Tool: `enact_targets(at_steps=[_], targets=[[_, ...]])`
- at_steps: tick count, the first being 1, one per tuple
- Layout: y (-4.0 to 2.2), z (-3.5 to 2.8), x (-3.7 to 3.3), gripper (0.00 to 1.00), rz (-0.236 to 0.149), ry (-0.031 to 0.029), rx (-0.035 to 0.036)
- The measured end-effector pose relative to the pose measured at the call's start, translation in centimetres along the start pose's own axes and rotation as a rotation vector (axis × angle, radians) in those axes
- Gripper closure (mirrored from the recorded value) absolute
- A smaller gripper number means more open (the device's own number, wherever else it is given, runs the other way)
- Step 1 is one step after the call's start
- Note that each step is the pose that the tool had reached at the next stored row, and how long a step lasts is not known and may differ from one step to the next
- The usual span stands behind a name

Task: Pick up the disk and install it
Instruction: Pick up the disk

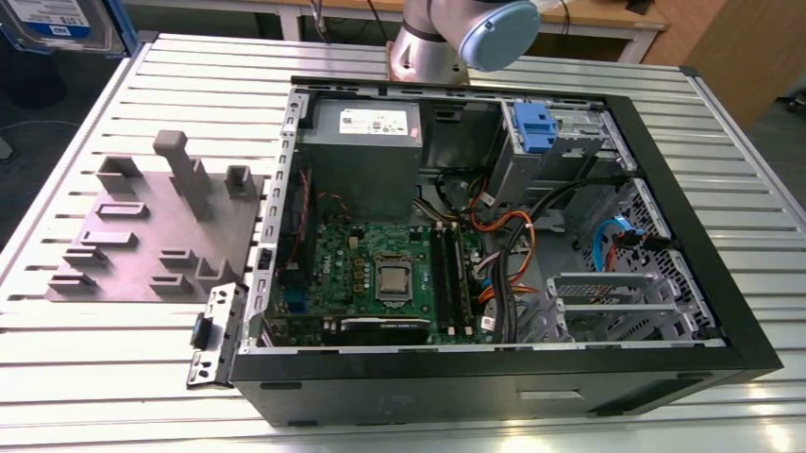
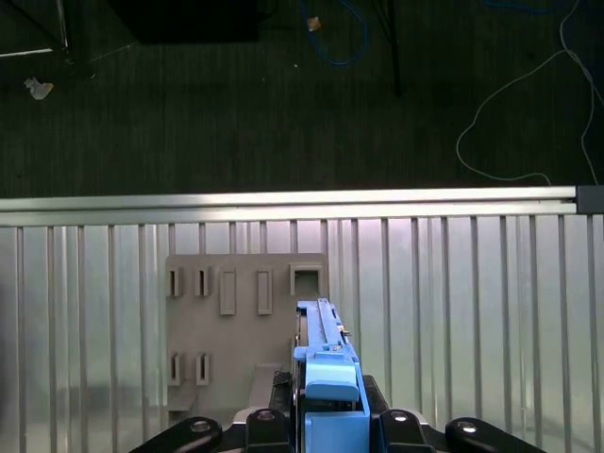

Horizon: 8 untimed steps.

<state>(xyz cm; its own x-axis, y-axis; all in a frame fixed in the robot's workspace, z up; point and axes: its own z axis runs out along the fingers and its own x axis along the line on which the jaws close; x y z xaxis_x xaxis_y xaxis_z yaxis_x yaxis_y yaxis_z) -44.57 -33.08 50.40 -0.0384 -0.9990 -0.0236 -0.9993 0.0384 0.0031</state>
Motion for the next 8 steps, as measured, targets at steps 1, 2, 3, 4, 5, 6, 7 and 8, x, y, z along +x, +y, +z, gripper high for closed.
enact_targets(at_steps=[1, 2, 3, 4, 5, 6, 7, 8], targets=[[0.00, 0.00, 0.08, 0.63, 0.000, 0.0000, 0.0001], [-0.01, -0.01, 0.20, 0.63, 0.000, 0.0001, -0.0001], [-0.02, -0.02, 0.34, 0.63, 0.000, 0.0001, -0.0001], [-0.03, -0.02, 0.50, 0.63, 0.000, 0.0000, -0.0001], [-0.03, -0.03, 0.69, 0.63, 0.000, 0.0001, -0.0001], [-0.04, -0.03, 0.89, 0.63, 0.000, 0.0001, -0.0002], [-0.05, -0.03, 1.09, 0.63, 0.000, 0.0001, -0.0001], [-0.06, -0.04, 1.26, 0.63, 0.000, 0.0001, -0.0001]])
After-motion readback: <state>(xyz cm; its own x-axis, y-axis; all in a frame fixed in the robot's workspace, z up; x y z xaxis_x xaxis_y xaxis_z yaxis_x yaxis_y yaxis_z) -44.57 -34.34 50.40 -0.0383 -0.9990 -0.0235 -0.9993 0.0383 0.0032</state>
